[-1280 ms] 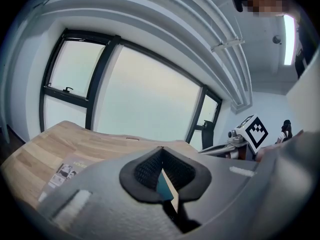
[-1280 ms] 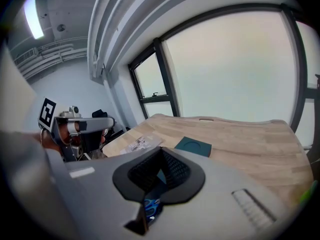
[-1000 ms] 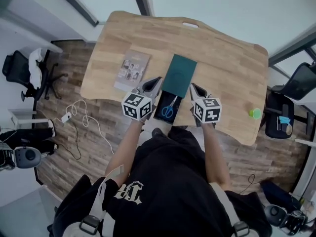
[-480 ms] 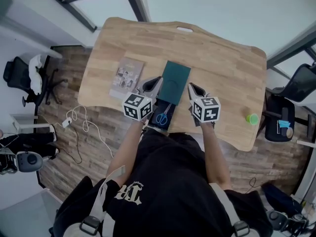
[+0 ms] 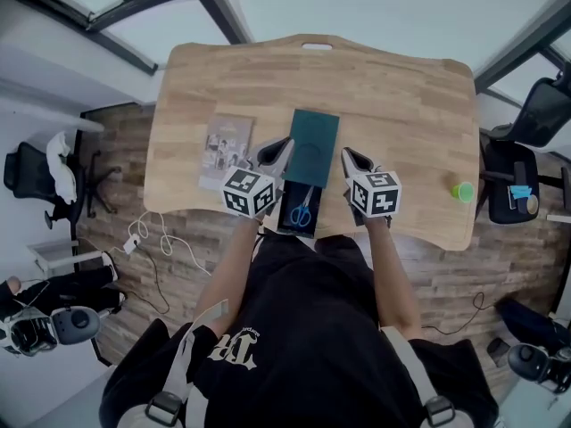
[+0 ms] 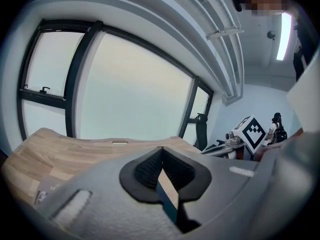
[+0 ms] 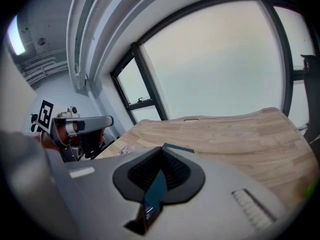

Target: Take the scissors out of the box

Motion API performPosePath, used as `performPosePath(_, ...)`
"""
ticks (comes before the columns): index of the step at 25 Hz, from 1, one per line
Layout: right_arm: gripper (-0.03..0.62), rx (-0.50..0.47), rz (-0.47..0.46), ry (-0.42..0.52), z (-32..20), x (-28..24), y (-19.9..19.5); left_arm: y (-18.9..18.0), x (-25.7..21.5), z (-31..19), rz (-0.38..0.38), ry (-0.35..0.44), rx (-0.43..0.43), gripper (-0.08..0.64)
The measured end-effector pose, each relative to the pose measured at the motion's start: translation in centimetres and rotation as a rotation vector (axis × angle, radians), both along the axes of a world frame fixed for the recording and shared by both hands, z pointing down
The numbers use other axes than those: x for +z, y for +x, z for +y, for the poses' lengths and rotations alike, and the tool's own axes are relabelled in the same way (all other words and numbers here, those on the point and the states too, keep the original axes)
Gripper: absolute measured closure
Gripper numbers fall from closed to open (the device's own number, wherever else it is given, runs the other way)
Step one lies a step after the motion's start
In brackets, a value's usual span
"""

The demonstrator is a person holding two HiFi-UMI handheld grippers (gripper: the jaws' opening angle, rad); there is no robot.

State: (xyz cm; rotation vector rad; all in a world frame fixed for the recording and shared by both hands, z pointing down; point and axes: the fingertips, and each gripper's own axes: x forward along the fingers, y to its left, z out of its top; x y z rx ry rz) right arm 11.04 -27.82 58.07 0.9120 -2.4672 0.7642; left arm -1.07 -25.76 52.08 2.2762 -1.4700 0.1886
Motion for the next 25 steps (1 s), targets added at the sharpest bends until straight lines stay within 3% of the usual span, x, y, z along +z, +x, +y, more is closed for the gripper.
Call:
performPosePath(14,0.59,0.094,0.096,-0.045,6.6,2.2,-5.0,-6.0,2.4,4.3,0.095,-0.054,0.122,0.56)
performPosePath(25,0.589,0.213,0.185,-0.105,13.5,6.3,-5.4,-7.8,5.0,8.1,0.093,-0.093,0.289,0.56)
